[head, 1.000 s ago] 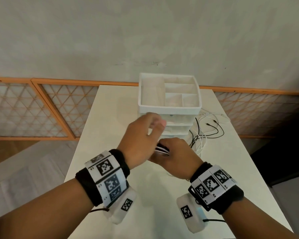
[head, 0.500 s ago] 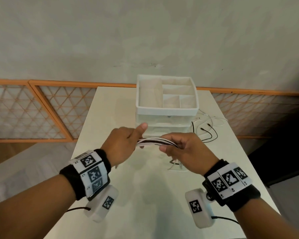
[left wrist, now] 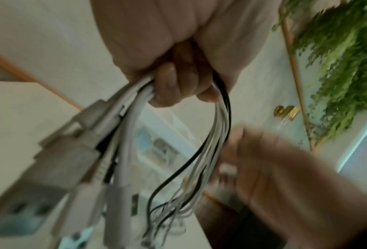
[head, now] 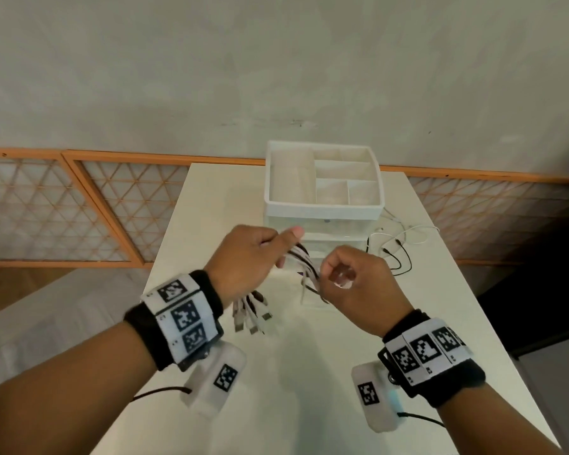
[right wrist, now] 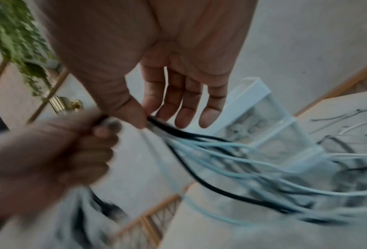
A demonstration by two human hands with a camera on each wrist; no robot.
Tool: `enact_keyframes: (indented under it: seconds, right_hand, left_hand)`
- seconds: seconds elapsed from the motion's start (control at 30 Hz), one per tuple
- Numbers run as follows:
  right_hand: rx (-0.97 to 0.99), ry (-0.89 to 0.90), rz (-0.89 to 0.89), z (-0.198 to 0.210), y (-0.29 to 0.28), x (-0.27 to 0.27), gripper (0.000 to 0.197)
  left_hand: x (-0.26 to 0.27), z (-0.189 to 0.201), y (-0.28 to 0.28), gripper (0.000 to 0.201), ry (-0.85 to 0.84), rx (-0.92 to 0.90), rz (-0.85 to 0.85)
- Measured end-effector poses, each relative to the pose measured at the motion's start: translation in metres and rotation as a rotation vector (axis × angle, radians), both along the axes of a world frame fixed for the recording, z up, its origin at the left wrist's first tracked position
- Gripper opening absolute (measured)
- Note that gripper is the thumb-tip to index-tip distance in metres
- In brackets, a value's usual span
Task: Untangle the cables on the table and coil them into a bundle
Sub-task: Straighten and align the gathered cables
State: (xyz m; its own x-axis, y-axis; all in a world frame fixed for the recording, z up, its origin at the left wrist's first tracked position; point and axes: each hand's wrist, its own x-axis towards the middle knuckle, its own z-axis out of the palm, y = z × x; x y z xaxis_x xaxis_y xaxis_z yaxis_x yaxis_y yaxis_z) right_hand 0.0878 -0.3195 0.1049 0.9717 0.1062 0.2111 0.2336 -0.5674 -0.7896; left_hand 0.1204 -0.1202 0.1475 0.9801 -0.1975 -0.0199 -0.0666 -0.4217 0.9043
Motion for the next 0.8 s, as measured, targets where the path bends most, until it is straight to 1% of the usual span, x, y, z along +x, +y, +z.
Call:
enact_keyframes:
  seconds: [0.1,0.13,0.17,0.2,0.23,0.27,0.3,0.33,0.37,0.4,0.47,0.5,0.57,0.6,0.63,0.7,0.77,0.8]
  right_hand:
    - [-0.236,0.213,0.028,-0.036,-0.021,-0.007,0.013]
    - [-0.292,0.261,0.005,-0.047,-0.025,-0.009,0.015]
    - [-0.283,0.258,-0.061,-0.053,-0.027,-0.012,0.020]
    - [-0.221,0.194,-0.143,-0.052,-0.026,-0.012,0.026]
    - [-0.145,0.074,-0.202,-0.045,-0.022,-0.011,0.033]
    - [-0.061,-0.073,-0.218,-0.033,-0.014,-0.008,0.038]
    - [0.019,-0.190,-0.187,-0.019,-0.004,-0.005,0.040]
    - [0.078,-0.265,-0.119,-0.003,0.006,-0.003,0.039]
    - [0.120,-0.297,-0.050,0.008,0.016,-0.002,0.034]
    - [0.148,-0.289,-0.005,0.014,0.023,-0.001,0.026]
    - [0.173,-0.187,0.033,0.013,0.030,-0.003,0.015]
    - [0.131,-0.115,0.049,0.006,0.030,-0.004,0.013]
    - [-0.037,0.021,0.064,-0.018,0.025,-0.006,0.020]
    - [-0.105,0.069,0.048,-0.032,0.021,-0.007,0.023]
    - [-0.150,0.103,0.020,-0.045,0.013,-0.007,0.022]
    - [-0.193,0.169,-0.051,-0.065,-0.008,-0.004,0.013]
    - [-0.234,0.235,-0.131,-0.074,-0.031,0.002,0.012]
    - [-0.286,0.283,-0.149,-0.075,-0.042,0.007,0.015]
  left_hand:
    - [0.010,0.031,0.012,0.047,0.056,-0.201,-0.003]
    - [0.012,0.040,0.014,0.045,0.068,-0.229,-0.024]
    - [0.014,0.044,0.016,0.044,0.073,-0.231,-0.044]
    - [0.015,0.045,0.016,0.043,0.071,-0.212,-0.059]
    - [0.015,0.043,0.014,0.043,0.066,-0.176,-0.067]
    - [0.014,0.039,0.011,0.044,0.064,-0.135,-0.074]
    - [0.012,0.033,0.007,0.045,0.062,-0.100,-0.080]
    - [0.010,0.026,0.002,0.047,0.058,-0.070,-0.088]
    - [0.008,0.021,-0.002,0.049,0.054,-0.048,-0.095]
    - [0.006,0.016,-0.005,0.052,0.052,-0.032,-0.095]
    - [0.005,0.014,-0.007,0.054,0.053,-0.033,-0.083]
    - [0.005,0.014,-0.006,0.053,0.063,-0.065,-0.066]
    - [0.008,0.020,-0.002,0.049,0.085,-0.171,-0.013]
    - [0.009,0.024,0.001,0.048,0.086,-0.211,0.009]
    - [0.010,0.026,0.003,0.047,0.079,-0.240,0.026]
    - [0.009,0.032,0.007,0.046,0.058,-0.312,0.058]
    - [0.010,0.036,0.011,0.049,0.053,-0.388,0.078]
    - [0.011,0.037,0.013,0.050,0.049,-0.399,0.078]
